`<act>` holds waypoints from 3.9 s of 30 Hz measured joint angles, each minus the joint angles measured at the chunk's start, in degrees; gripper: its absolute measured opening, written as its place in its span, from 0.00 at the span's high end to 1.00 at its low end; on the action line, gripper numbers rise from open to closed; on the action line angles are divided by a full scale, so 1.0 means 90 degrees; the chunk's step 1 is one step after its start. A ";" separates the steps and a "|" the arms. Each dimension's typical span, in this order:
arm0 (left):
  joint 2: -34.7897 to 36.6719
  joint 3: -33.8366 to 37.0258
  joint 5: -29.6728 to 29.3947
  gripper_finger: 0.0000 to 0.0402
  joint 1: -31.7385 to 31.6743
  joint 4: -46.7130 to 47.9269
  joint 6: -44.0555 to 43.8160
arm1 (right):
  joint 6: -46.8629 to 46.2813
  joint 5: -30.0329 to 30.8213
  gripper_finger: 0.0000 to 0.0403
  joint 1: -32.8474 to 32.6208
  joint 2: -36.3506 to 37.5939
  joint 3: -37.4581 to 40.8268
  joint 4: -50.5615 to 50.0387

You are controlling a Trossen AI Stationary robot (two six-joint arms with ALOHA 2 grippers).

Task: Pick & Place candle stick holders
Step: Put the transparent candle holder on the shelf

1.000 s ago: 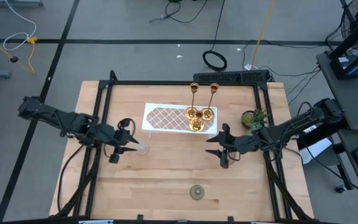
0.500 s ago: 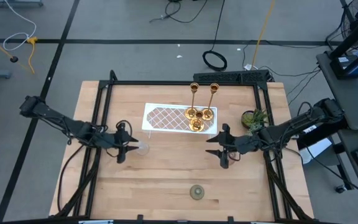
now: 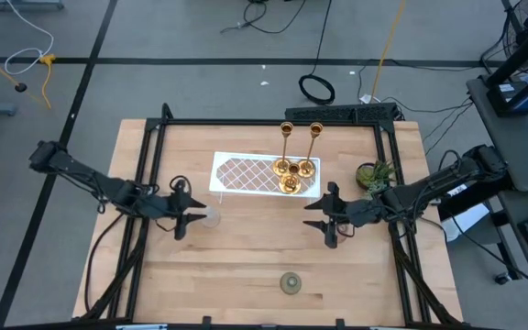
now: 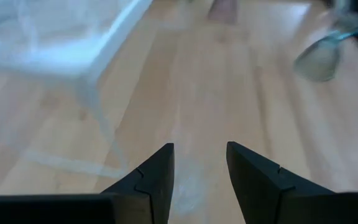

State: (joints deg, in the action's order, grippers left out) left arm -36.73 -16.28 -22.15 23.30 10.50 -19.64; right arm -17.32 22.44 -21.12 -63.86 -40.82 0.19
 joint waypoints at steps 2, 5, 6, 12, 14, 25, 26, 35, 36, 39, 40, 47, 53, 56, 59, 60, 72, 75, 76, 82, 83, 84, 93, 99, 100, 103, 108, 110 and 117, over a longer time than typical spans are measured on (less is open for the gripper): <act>0.0002 -0.0211 -0.0016 0.62 0.0073 0.0090 0.0308 | 0.0004 0.0000 0.51 0.0000 0.0000 0.0000 0.0000; 0.0000 -0.0429 -0.0023 0.62 0.0139 0.0411 0.0505 | 0.0062 0.0000 0.51 0.0000 0.0000 0.0000 0.0000; 0.0001 -0.0434 -0.0016 0.62 0.0141 0.0433 0.0490 | 0.0073 0.0000 0.51 0.0000 0.0000 0.0000 0.0000; -0.0002 -0.0434 -0.0019 0.62 0.0122 0.0917 -0.0080 | 0.0073 -0.0001 0.51 0.0000 0.0000 0.0000 0.0000; -0.0002 -0.0434 0.0011 0.62 0.0122 0.1062 -0.0291 | 0.0084 -0.0001 0.51 0.0000 0.0000 0.0000 0.0000; -0.0002 -0.0434 0.0497 0.61 0.0122 0.1217 -0.0551 | 0.0396 -0.0002 0.52 0.0000 0.0000 0.0000 -0.0002; -0.0002 -0.0434 0.0443 0.59 0.0122 0.1230 -0.0550 | 0.0393 -0.0002 0.53 0.0000 0.0000 0.0000 -0.0003; -0.0663 -0.0436 -0.0233 0.42 0.0122 0.1827 -0.1013 | 0.0389 -0.0019 0.53 0.0000 -0.0002 0.0002 -0.0051; -0.0786 -0.0436 -0.0269 0.40 0.0122 0.1817 -0.1053 | 0.0391 -0.0019 0.53 0.0000 -0.0002 0.0002 -0.0051; -0.1151 -0.0436 -0.0311 0.38 0.0122 0.1556 -0.1041 | 0.0390 -0.0019 0.53 0.0000 -0.0002 0.0002 -0.0051; -0.1273 -0.0436 -0.0309 0.37 0.0122 0.1384 -0.1040 | 0.0389 -0.0019 0.53 0.0000 -0.0002 0.0002 -0.0051; -0.2165 -0.0436 -0.0377 0.36 0.0122 0.0480 -0.1017 | 0.0398 -0.0022 0.54 0.0000 -0.0002 0.0002 -0.0053; -0.2726 -0.0436 -0.0568 0.36 0.0122 0.0033 -0.1005 | 0.0406 -0.0024 0.54 0.0000 -0.0002 0.0002 -0.0061; -0.2863 -0.0436 -0.0733 0.38 0.0122 -0.0069 -0.0999 | 0.0406 -0.0024 0.54 0.0000 -0.0002 0.0002 -0.0070; -0.2878 -0.0436 -0.0737 0.45 0.0122 -0.0155 -0.0887 | 0.0406 -0.0024 0.55 0.0000 -0.0002 0.0002 -0.0114; -0.2878 -0.0436 -0.0729 0.47 0.0122 -0.0194 -0.0880 | 0.0408 -0.0024 0.55 0.0000 -0.0002 0.0002 -0.0133; -0.2875 -0.0441 -0.0653 0.66 0.0125 -0.0903 -0.1053 | 0.0408 -0.0024 0.55 0.0000 -0.0002 0.0002 -0.0155; -0.2875 -0.0441 -0.0519 0.63 0.0158 -0.1426 -0.0985 | 0.0406 -0.0024 0.55 0.0000 -0.0002 0.0002 -0.0155; -0.2875 -0.0441 -0.0456 0.63 0.0185 -0.1651 -0.0927 | 0.0406 -0.0024 0.55 0.0000 -0.0002 0.0002 -0.0155; -0.2875 -0.0441 -0.0396 0.67 0.0309 -0.3073 -0.0472 | 0.0406 -0.0024 0.55 0.0000 -0.0002 0.0002 -0.0153; -0.2873 -0.0441 -0.0438 0.67 0.0299 -0.3295 -0.0418 | 0.0408 -0.0024 0.55 0.0000 -0.0002 0.0002 -0.0153; -0.2873 -0.0441 -0.0478 0.67 0.0272 -0.3505 -0.0340 | 0.0406 -0.0024 0.55 0.0000 -0.0002 0.0002 -0.0153; -0.2871 -0.1122 -0.0544 0.62 -0.0076 -0.3794 0.0632 | 0.0407 -0.0024 0.55 0.0005 -0.0002 0.0002 -0.0151; -0.2865 -0.2295 -0.0713 0.66 -0.0537 -0.2791 0.1023 | 0.0407 -0.0024 0.55 0.0005 -0.0002 0.0002 -0.0148; -0.2865 -0.2476 -0.0716 0.66 -0.0665 -0.2489 0.1072 | 0.0408 -0.0024 0.55 0.0005 -0.0002 0.0002 -0.0150; -0.2870 -0.2841 -0.0711 0.64 -0.1096 -0.1797 0.1252 | 0.0408 -0.0024 0.55 0.0005 -0.0002 0.0002 -0.0151; -0.2869 -0.2935 -0.0715 0.62 -0.1897 -0.1491 0.1285 | 0.0408 -0.0024 0.55 0.0002 -0.0002 0.0002 -0.0150; -0.2875 -0.2930 -0.0714 0.63 -0.2210 -0.1382 0.1176 | 0.0408 -0.0024 0.55 0.0002 -0.0002 0.0002 -0.0151; -0.3026 -0.2924 -0.0710 0.64 -0.2881 -0.1082 0.1005 | 0.0408 -0.0024 0.55 0.0002 -0.0002 0.0002 -0.0219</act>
State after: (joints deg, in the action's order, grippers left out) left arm -63.97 -42.60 -28.54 -2.63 0.76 -10.59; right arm -13.65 22.22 -21.10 -63.88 -40.80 -1.79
